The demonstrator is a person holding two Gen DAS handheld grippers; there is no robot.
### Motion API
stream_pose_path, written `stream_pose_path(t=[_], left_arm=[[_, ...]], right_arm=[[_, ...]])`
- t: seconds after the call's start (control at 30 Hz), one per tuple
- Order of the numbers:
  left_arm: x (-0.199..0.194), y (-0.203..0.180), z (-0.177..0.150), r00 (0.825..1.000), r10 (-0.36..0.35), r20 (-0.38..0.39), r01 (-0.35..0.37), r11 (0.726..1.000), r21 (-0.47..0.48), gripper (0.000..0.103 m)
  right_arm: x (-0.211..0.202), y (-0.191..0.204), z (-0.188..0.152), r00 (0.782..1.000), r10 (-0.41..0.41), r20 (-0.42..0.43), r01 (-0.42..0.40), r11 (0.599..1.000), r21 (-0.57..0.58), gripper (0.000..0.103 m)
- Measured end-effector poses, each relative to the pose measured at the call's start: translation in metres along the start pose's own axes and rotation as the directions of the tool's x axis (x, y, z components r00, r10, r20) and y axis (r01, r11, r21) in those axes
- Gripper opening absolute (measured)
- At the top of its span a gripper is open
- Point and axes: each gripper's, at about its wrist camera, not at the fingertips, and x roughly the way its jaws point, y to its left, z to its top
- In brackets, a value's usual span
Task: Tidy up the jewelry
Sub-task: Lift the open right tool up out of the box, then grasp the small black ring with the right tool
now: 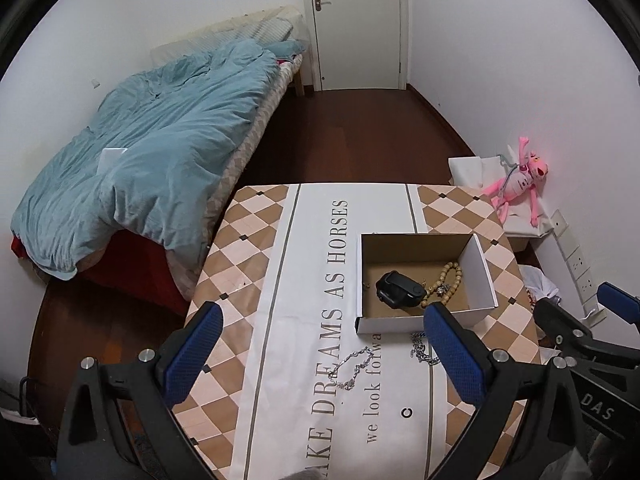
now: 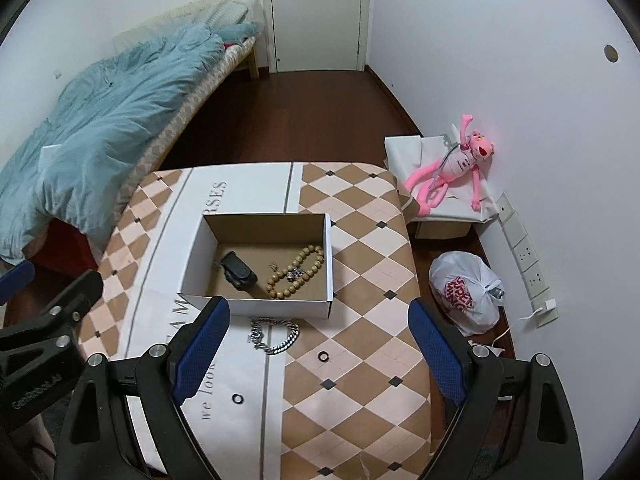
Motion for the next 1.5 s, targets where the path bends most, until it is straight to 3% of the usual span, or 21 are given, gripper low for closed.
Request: stream_pose_path(t=[0.13,0.27,0.53,0.6,0.73,0.83,0.87,0.9,0.93,1.1,1.3,1.4,1.47,1.5], left_arm=[[-0.002,0.006,-0.007,0.999,0.042,0.013,-0.042,0.999,-0.02,0.103],[0.01,0.016,-0.029,0.998,0.069,0.0,-0.069,0.997,-0.042,0.103],[0.069,0.027,-0.097,0.975,0.166,-0.149,-0.167,0.986,0.008,0.103],[0.081,0.033,-0.109,0.966,0.192,-0.171,-0.192,0.981,0.02,0.103],[0.093,0.044,-0.121,0.956,0.215,-0.201,-0.213,0.976,0.033,0.103],[0.098,0.049,-0.125,0.952,0.222,-0.212,-0.218,0.975,0.043,0.103],[0.101,0.05,-0.125,0.951,0.221,-0.217,-0.217,0.975,0.044,0.103],[0.103,0.051,-0.125,0.95,0.219,-0.221,-0.215,0.976,0.043,0.103],[0.105,0.051,-0.125,0.95,0.213,-0.227,-0.21,0.977,0.041,0.103],[0.116,0.045,-0.117,0.958,0.157,-0.238,-0.155,0.988,0.03,0.103],[0.133,0.02,-0.103,0.966,0.008,-0.257,0.003,0.999,0.042,0.101],[0.137,-0.005,-0.099,0.967,-0.028,-0.254,0.058,0.992,0.111,0.085],[0.142,-0.018,-0.099,0.963,-0.033,-0.268,0.075,0.986,0.149,0.057],[0.145,-0.024,-0.1,0.96,-0.035,-0.279,0.084,0.983,0.164,0.05]], right_arm=[[-0.003,-0.001,-0.01,1.0,0.021,-0.013,-0.021,1.0,0.009,0.092],[0.019,-0.001,-0.038,0.996,0.039,-0.078,-0.038,0.999,0.024,0.092],[0.098,0.029,-0.12,0.957,0.172,-0.232,-0.164,0.985,0.052,0.091],[0.112,0.04,-0.131,0.951,0.184,-0.249,-0.179,0.983,0.044,0.076],[0.132,0.064,-0.147,0.954,0.168,-0.249,-0.174,0.985,-0.004,0.065],[0.133,0.079,-0.151,0.967,0.113,-0.226,-0.133,0.988,-0.075,0.051],[0.133,0.084,-0.152,0.972,0.091,-0.217,-0.115,0.988,-0.104,0.04],[0.132,0.087,-0.152,0.976,0.076,-0.204,-0.103,0.987,-0.124,0.021],[0.132,0.089,-0.152,0.978,0.068,-0.197,-0.096,0.986,-0.137,0.013],[0.131,0.075,-0.146,0.974,0.087,-0.211,-0.109,0.99,-0.093,0.013],[0.13,0.034,-0.13,0.976,0.075,-0.203,-0.074,0.997,0.015,0.013],[0.134,0.02,-0.125,0.977,0.065,-0.204,-0.057,0.997,0.044,0.013],[0.136,0.014,-0.123,0.977,0.059,-0.207,-0.048,0.997,0.056,0.013],[0.137,0.011,-0.123,0.976,0.057,-0.211,-0.045,0.997,0.064,0.013]])
